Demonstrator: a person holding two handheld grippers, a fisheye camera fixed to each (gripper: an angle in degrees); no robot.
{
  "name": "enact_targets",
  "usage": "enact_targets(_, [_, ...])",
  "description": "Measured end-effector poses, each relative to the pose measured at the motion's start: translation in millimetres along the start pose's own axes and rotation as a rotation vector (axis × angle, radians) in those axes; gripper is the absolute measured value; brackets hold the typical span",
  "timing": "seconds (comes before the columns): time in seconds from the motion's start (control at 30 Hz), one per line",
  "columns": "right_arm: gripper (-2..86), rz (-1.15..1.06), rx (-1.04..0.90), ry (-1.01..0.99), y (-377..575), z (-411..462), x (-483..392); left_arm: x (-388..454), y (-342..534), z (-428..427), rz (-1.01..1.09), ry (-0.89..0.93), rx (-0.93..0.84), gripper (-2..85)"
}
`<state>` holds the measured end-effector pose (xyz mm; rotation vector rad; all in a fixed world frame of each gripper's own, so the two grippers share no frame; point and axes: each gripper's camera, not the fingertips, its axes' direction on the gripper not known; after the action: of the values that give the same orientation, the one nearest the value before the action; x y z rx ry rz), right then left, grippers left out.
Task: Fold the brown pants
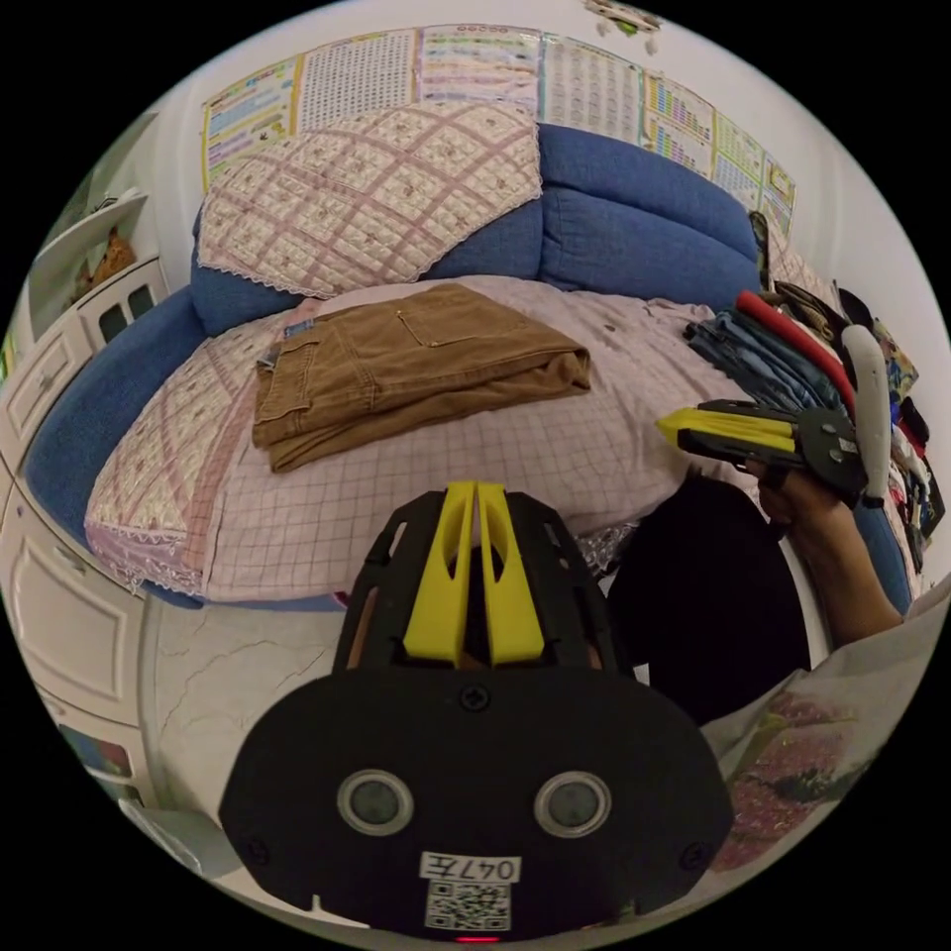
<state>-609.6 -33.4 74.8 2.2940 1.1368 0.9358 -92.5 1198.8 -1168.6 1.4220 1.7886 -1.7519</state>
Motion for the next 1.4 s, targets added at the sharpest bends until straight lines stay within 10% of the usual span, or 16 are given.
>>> enact_targets(0.73, [-0.1, 0.007, -0.091, -0.021, -26.6, 156.9, -89.2, -148.6, 26.8, 44.0, -0.12, 0.016, 0.027, -1.0])
enact_targets(0.97, [2.8, -0.124, 0.324, -0.319, -133.1, 128.4, -144.6, -262.0, 35.2, -14.3, -0.374, 0.032, 0.32, -1.0])
enact_targets(1.4, [8.3, -0.454, -0.035, -0.262, -265.9, 461.4, -344.6, -351.5, 25.7, 30.6, -0.482, 0.058, 0.224, -1.0])
